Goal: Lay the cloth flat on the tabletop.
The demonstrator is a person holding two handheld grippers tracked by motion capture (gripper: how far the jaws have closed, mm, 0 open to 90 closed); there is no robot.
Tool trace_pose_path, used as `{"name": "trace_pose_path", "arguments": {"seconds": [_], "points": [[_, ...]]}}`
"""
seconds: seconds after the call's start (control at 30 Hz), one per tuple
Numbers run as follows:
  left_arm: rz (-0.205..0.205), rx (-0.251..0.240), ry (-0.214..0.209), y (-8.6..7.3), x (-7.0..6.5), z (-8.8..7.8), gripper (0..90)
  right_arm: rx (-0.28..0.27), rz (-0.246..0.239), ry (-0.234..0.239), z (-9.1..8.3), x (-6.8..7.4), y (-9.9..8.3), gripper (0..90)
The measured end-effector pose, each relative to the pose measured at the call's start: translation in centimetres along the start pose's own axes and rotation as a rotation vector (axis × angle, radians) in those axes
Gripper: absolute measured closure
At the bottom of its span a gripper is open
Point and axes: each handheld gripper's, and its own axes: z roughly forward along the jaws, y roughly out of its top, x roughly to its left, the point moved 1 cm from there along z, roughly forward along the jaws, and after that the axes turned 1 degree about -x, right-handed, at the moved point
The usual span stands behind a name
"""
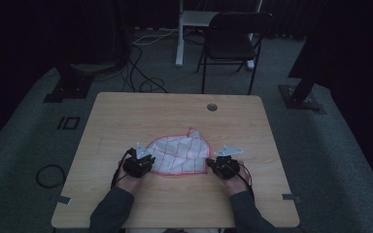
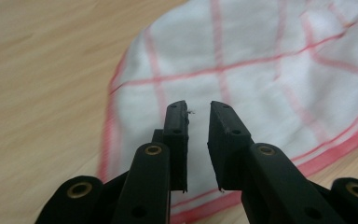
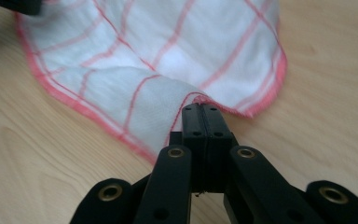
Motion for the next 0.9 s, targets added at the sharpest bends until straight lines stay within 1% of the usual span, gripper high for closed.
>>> {"name": "trace_pose_path", "arguments": {"seconds": [0.07, 0.13, 0.2, 0.33, 0.4, 0.47, 0.57, 0.63, 0.8, 0.9], "points": [[-0.013, 0.011, 0.007, -0.6, 0.4, 0.1, 77.8, 0.016, 0.023, -0.011, 0.1, -0.4, -0.5, 90.0], [-0.021, 0.027, 0.011, -1.1, 0.7, 0.1, 77.7, 0.029, 0.033, -0.021, 0.1, -0.7, -0.9, 90.0], [-0.023, 0.035, 0.008, -1.6, 0.8, 0.1, 77.5, 0.044, 0.032, -0.032, 0.1, -0.9, -1.3, 90.0], [-0.018, 0.035, 0.002, -2.2, 0.4, -0.2, 77.5, 0.063, 0.038, -0.059, -0.4, -1.3, -2.2, 90.0], [-0.027, 0.03, -0.006, -2.5, 0.2, -0.4, 77.0, 0.062, 0.048, -0.067, -0.8, -1.5, -2.6, 90.0], [-0.026, 0.031, -0.014, -2.7, -0.1, -0.7, 76.8, 0.049, 0.052, -0.064, -1.2, -1.6, -2.7, 90.0], [-0.03, 0.028, -0.029, -3.0, -0.6, -1.1, 76.7, 0.03, 0.046, -0.053, -1.3, -1.3, -2.3, 89.7], [-0.032, 0.025, -0.038, -3.3, -0.9, -1.3, 76.5, 0.022, 0.037, -0.041, -1.0, -0.9, -1.9, 87.0], [-0.044, 0.018, -0.066, -3.9, -1.3, -1.8, 75.8, 0.018, -0.007, -0.034, 0.4, 0.2, -0.9, 80.7], [-0.045, 0.013, -0.074, -4.1, -1.5, -2.0, 75.6, 0.014, -0.008, -0.031, 1.3, 0.6, -0.2, 76.9]]}}
